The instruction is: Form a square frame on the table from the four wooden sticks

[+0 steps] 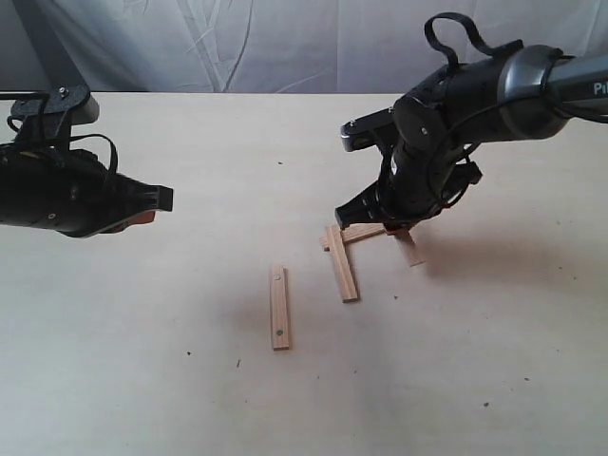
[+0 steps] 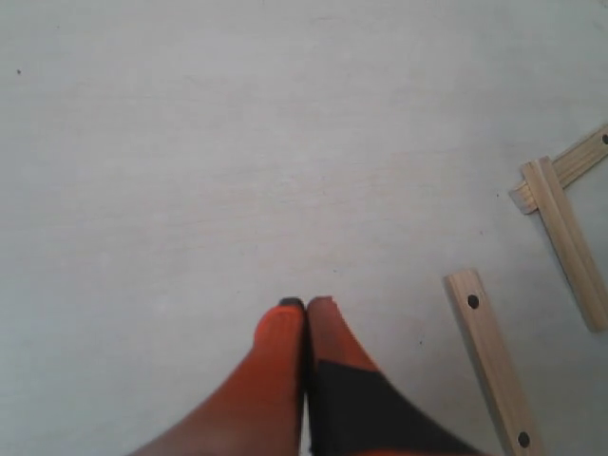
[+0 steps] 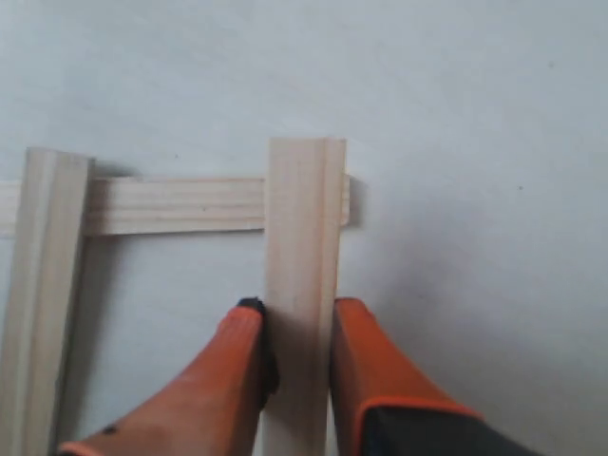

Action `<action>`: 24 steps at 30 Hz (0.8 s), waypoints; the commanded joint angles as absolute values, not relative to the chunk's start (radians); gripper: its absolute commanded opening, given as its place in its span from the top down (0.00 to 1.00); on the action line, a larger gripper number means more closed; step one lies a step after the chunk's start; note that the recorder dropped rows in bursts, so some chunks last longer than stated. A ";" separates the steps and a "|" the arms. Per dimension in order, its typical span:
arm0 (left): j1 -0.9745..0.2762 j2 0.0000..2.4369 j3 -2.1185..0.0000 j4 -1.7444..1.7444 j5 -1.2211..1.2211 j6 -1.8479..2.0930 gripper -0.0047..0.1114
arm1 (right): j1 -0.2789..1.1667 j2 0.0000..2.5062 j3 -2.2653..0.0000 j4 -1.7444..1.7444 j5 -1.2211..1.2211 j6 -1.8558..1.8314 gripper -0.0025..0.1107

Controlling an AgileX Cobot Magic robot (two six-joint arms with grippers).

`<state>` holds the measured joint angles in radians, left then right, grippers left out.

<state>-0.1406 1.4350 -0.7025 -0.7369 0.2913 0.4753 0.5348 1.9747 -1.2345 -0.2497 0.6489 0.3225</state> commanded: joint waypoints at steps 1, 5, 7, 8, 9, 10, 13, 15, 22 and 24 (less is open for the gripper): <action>-0.143 1.426 -0.698 -0.740 0.284 0.477 0.96 | 0.529 2.009 -1.240 -0.269 0.634 0.324 0.98; -0.143 1.426 -0.698 -0.740 0.284 0.477 0.96 | 0.529 2.033 -1.240 -0.284 0.632 0.324 0.98; -0.143 1.426 -0.698 -0.740 0.284 0.477 0.96 | 0.529 2.033 -1.240 -0.288 0.621 0.324 0.98; -0.143 1.426 -0.698 -0.740 0.284 0.477 0.96 | 0.529 2.033 -1.240 -0.288 0.613 0.324 0.98; -0.143 1.426 -0.698 -0.740 0.284 0.477 0.96 | 0.529 2.033 -1.240 -0.288 0.605 0.324 0.98; -0.143 1.426 -0.698 -0.740 0.284 0.477 0.96 | 0.529 2.035 -1.240 -0.285 0.597 0.324 0.98; -0.143 1.426 -0.698 -0.740 0.284 0.477 0.96 | 0.529 2.041 -1.240 -0.291 0.584 0.326 0.98; -0.143 1.426 -0.698 -0.740 0.280 0.477 0.96 | 0.529 2.049 -1.240 -0.303 0.591 0.326 0.98; -0.143 1.426 -0.698 -0.740 0.277 0.477 0.96 | 0.529 2.068 -1.240 -0.316 0.600 0.326 0.98; -0.143 1.426 -0.698 -0.740 0.277 0.477 0.96 | 0.529 2.056 -1.240 -0.316 0.600 0.326 0.98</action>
<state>-0.1406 1.4350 -0.7025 -0.7369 0.2854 0.4753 0.5348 2.0627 -1.2366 -0.3061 0.5983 0.3268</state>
